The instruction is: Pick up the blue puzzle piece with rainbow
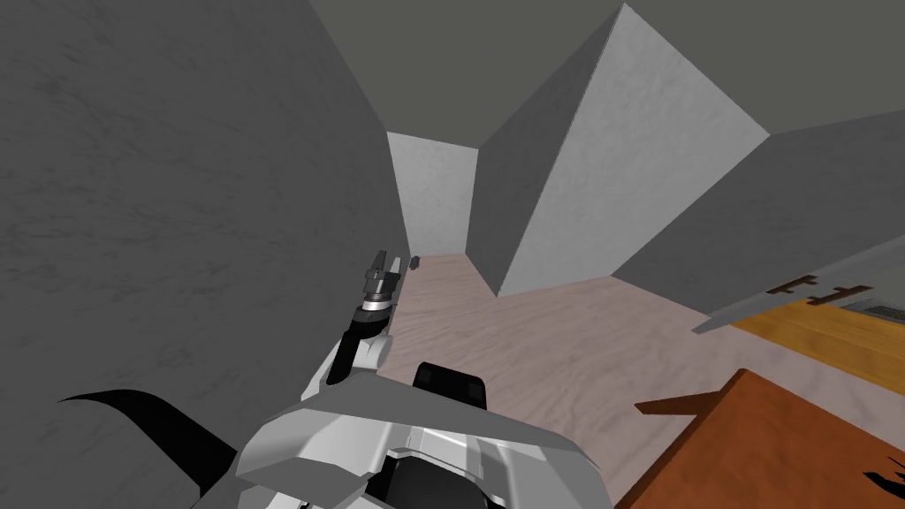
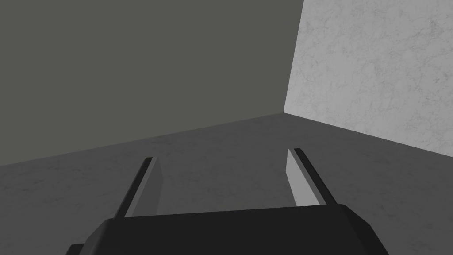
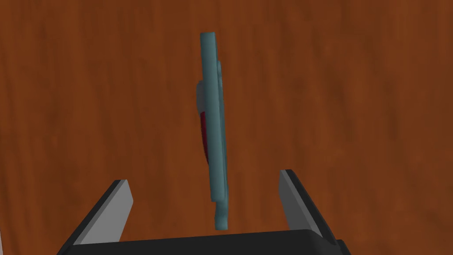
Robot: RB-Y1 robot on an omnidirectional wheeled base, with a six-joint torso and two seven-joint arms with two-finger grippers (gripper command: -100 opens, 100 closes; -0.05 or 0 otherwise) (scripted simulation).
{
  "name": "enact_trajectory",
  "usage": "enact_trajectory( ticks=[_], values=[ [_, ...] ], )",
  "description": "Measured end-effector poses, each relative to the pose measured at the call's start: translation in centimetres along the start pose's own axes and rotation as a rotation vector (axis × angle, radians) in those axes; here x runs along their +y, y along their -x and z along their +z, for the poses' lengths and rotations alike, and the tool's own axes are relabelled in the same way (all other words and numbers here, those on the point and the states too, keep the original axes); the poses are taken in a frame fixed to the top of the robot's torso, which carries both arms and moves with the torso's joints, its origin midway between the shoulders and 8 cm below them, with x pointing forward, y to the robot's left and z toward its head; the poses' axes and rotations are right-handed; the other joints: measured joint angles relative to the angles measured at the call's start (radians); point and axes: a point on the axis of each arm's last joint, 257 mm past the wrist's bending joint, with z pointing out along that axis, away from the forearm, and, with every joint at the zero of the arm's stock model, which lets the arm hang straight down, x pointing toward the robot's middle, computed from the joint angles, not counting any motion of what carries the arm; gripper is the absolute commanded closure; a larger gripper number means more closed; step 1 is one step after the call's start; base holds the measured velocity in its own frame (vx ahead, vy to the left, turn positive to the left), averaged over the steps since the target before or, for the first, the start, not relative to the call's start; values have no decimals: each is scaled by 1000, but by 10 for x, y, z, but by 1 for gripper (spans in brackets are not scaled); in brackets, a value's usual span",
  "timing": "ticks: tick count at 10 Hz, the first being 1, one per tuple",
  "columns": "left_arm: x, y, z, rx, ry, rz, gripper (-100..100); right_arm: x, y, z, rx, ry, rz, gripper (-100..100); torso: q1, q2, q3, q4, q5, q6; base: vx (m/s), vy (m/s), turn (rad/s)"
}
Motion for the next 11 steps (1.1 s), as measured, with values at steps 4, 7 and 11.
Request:
enact_trajectory(
  ticks=[4,7,11],
  values=[
    [0,0,0,0,0,0,0,-4,-2,7,-14,6,14,-100,4,2,1,0,1,0,-102,21,137],
    [0,0,0,0,0,0,0,-7,-5,13,-25,15,34,-100,4,2,1,0,1,0,-53,17,28],
    [0,0,0,0,0,0,0,-11,-10,19,-34,26,71,-100,4,2,1,0,1,1,-91,27,132]
  ],
)
